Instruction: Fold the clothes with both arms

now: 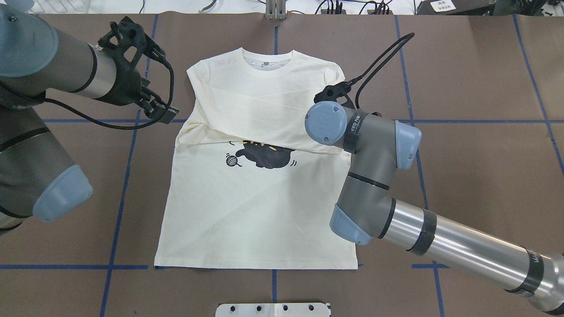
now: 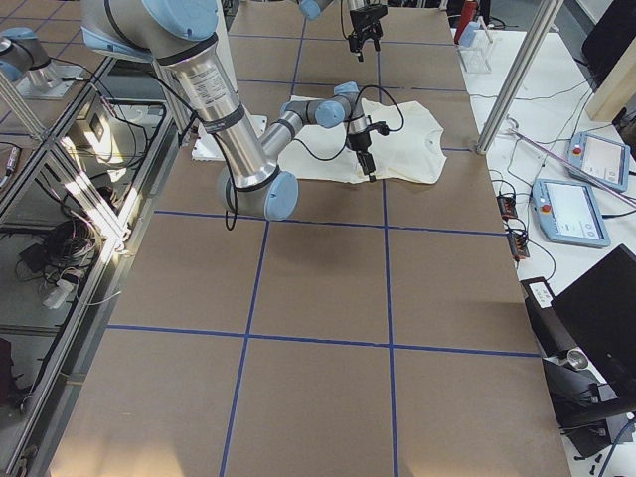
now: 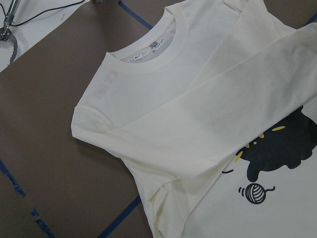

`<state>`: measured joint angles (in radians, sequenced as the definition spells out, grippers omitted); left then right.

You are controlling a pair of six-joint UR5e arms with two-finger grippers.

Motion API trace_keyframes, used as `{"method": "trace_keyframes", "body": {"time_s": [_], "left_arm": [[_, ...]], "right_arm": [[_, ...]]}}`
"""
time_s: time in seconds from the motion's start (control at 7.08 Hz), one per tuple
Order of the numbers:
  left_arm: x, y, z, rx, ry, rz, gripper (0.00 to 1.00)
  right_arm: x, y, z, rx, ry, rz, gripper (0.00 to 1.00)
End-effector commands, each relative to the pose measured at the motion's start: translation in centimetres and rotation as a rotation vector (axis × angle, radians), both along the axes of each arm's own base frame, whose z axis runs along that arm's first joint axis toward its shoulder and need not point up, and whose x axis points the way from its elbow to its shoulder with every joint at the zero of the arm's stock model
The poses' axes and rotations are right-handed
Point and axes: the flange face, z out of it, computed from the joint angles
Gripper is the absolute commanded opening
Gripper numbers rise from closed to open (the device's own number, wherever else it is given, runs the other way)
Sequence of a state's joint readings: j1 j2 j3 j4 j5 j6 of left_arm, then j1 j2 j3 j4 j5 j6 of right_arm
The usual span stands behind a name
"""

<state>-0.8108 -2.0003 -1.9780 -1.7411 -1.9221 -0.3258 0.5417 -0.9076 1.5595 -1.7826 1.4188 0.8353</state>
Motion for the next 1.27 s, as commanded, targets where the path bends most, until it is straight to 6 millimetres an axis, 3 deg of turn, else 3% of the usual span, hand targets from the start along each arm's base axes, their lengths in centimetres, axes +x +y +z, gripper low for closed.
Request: {"method": "trace_keyframes", "body": {"time_s": [0.0, 0.14, 0.28, 0.42, 0.71, 0.85, 1.13], "left_arm": [[0.2, 0.3, -0.2, -0.03, 0.018, -0.016, 1.0], [0.4, 0.6, -0.5, -0.102, 0.054, -0.059, 1.0], [0.7, 1.4, 0.4, -0.189, 0.076, -0.099, 1.0], [1.9, 3.5, 1.3, -0.291, 0.113, -0.129, 1.0], [4.0, 8.2, 5.6, -0.384, 0.231, -0.17, 1.0], [6.5, 11.7, 7.5, -0.46, 0.282, -0.219, 1.0], [10.0, 17.9, 9.4, -0.583, 0.282, -0.269, 0.99]], "right_arm": [[2.9, 0.7, -1.6, 0.035, -0.053, -0.024, 0.98], [4.3, 2.1, -3.1, 0.017, -0.127, -0.035, 0.99], [8.0, 5.1, -3.5, -0.019, -0.231, 0.029, 1.0], [10.3, 8.1, -4.9, -0.098, -0.36, 0.096, 1.0], [8.9, 13.7, -6.3, -0.234, -0.59, 0.235, 1.0], [9.4, 17.0, -6.5, -0.326, -0.662, 0.32, 1.0], [8.6, 25.1, -6.9, -0.327, -0.811, 0.434, 1.0]]}}
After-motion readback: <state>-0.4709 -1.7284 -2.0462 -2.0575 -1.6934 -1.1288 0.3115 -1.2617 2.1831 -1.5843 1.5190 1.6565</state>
